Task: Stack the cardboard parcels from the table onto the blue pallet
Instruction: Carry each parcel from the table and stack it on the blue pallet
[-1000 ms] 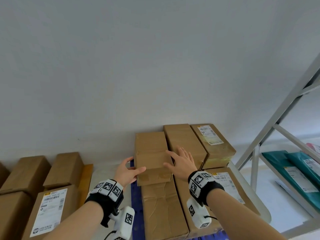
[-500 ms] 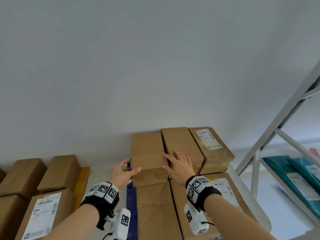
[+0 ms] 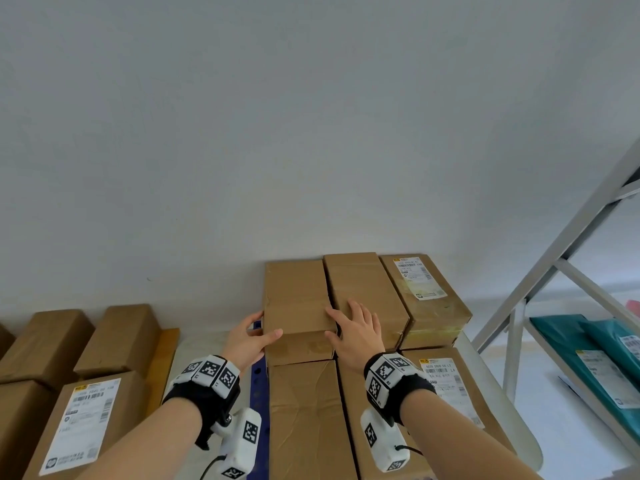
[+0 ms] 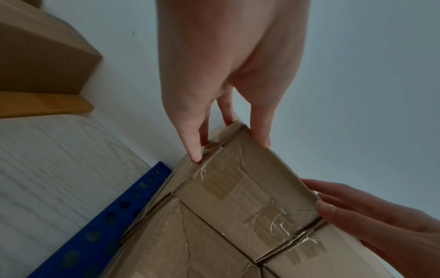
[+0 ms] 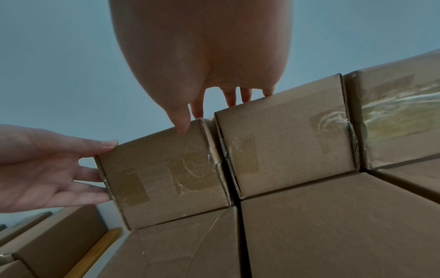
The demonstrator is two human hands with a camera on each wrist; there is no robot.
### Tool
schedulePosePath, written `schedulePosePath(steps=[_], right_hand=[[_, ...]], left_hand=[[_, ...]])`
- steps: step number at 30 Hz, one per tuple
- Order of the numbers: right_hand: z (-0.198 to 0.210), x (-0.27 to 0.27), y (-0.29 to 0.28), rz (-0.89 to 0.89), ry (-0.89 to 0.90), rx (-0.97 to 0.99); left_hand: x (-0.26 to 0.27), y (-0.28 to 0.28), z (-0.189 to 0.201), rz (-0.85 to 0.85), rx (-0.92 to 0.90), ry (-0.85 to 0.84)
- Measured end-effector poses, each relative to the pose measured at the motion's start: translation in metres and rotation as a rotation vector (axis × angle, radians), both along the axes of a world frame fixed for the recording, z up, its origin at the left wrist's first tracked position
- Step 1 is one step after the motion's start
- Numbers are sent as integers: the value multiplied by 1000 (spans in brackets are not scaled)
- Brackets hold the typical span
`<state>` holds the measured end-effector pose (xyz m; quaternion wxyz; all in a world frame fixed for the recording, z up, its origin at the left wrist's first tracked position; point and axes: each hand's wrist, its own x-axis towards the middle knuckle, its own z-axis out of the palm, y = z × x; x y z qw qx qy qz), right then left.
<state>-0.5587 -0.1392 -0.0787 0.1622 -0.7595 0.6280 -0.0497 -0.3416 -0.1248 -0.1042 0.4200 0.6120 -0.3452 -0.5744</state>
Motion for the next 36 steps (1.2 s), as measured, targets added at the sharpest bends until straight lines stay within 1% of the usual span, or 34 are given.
schedulePosePath(steps=[4,7,10,14,16,18,21,23,27,29,33,36], right_hand=[[3,7,-1,13,-29,-11],[10,17,-3,44,-60,-28],[16,31,-2,74,-97,-36],[25,63,12,121,-132,1],[29,86,25,154,-115,35],[34,112,40,190,-104,56],[35,153,63,236,-102,68],[33,183,81,246,-107,68],[32,247,123,269,-109,85],[32,266,138,280,-107,80],[30,329,180,326,-109,82],[28,372,205,373,-115,74]], left_hand=[[0,11,7,-54,-11,-122],[3,22,16,-64,-29,-227],[15,31,21,-89,-45,-443],[47,62,27,-191,-147,-744],[71,81,29,-257,-170,-855],[98,100,32,-270,-175,-932],[142,132,34,-208,-150,-960],[174,159,34,-166,-119,-954],[242,220,36,-101,-73,-1008],[265,240,39,-67,-57,-1036],[330,306,42,-42,11,-1035],[373,348,46,0,49,-1080]])
